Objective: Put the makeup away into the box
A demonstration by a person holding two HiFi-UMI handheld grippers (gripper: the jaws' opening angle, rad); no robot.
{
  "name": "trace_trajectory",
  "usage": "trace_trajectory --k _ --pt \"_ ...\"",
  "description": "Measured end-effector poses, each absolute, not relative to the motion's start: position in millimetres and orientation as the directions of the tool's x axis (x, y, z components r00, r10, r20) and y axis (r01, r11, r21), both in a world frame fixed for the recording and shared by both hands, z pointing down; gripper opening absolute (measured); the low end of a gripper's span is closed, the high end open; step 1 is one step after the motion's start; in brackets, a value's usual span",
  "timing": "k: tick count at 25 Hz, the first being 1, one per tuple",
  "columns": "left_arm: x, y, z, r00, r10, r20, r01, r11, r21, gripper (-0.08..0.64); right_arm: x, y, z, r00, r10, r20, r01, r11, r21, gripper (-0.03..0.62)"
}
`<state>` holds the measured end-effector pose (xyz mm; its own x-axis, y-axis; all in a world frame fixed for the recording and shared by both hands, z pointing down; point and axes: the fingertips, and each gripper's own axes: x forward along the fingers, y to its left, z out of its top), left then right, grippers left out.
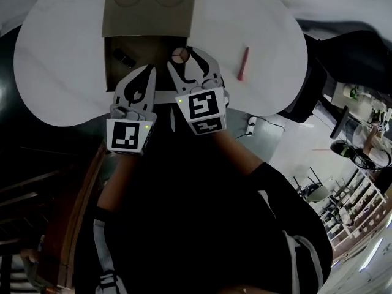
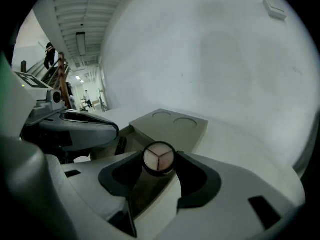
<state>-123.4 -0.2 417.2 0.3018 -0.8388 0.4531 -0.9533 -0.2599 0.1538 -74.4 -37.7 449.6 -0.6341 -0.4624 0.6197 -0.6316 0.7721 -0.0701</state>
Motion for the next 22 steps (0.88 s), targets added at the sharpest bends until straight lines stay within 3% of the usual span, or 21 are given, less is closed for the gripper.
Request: trace_trajectory --k 22 --pt "-195.7 21.5 438.1 0.167 -0.856 0.49 -0.982 -0.097 0.165 0.003 -162.2 -11.7 505.0 -0.624 -0.27 0.733 -0.417 0.909 -0.02 0.229"
